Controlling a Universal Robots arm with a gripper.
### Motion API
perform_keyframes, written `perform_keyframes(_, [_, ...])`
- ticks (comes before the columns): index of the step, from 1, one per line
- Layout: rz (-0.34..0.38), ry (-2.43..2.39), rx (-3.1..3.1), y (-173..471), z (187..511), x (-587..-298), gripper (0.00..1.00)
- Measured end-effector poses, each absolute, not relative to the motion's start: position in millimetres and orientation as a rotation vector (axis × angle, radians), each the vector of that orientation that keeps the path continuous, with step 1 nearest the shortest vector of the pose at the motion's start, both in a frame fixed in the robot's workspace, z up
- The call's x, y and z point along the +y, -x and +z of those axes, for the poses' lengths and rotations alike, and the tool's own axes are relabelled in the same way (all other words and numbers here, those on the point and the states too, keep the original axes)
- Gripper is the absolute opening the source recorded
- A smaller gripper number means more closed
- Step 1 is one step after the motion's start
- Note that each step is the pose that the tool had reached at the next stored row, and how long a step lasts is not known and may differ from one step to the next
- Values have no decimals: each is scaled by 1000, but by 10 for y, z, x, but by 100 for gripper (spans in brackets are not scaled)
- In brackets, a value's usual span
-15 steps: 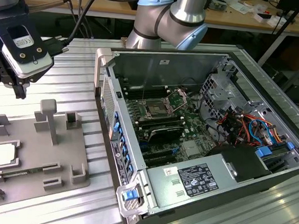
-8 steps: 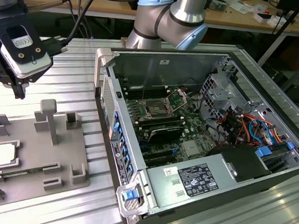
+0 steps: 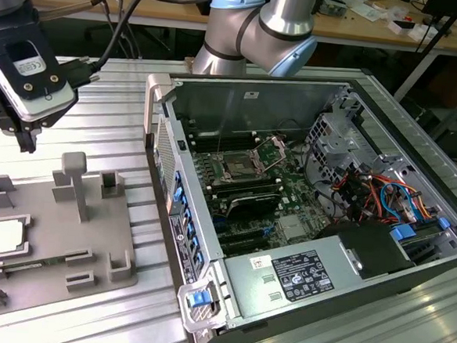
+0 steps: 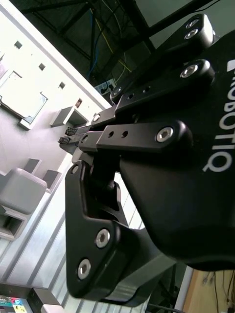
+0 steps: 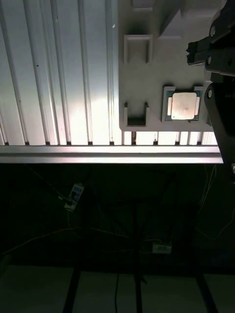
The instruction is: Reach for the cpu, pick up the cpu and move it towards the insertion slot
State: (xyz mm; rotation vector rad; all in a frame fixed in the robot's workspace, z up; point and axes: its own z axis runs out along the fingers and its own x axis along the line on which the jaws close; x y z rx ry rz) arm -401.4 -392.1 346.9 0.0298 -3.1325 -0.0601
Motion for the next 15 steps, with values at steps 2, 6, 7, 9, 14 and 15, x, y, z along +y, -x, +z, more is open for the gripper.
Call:
perform_keyframes(2, [-60, -30, -3132, 4016, 3467, -3921, 11])
perform_keyframes(6, [-60, -30, -3132, 4032, 3466, -3924, 11])
perform_keyframes(7, [-60, -30, -3132, 4035, 3465, -3925, 11])
perform_keyframes(9, [-60, -30, -3132, 4035, 3465, -3926, 11])
perform_keyframes(14, [-60, -30, -3132, 4035, 3465, -3926, 11])
perform_keyframes(15, [-60, -30, -3132, 4036, 3465, -3926, 11])
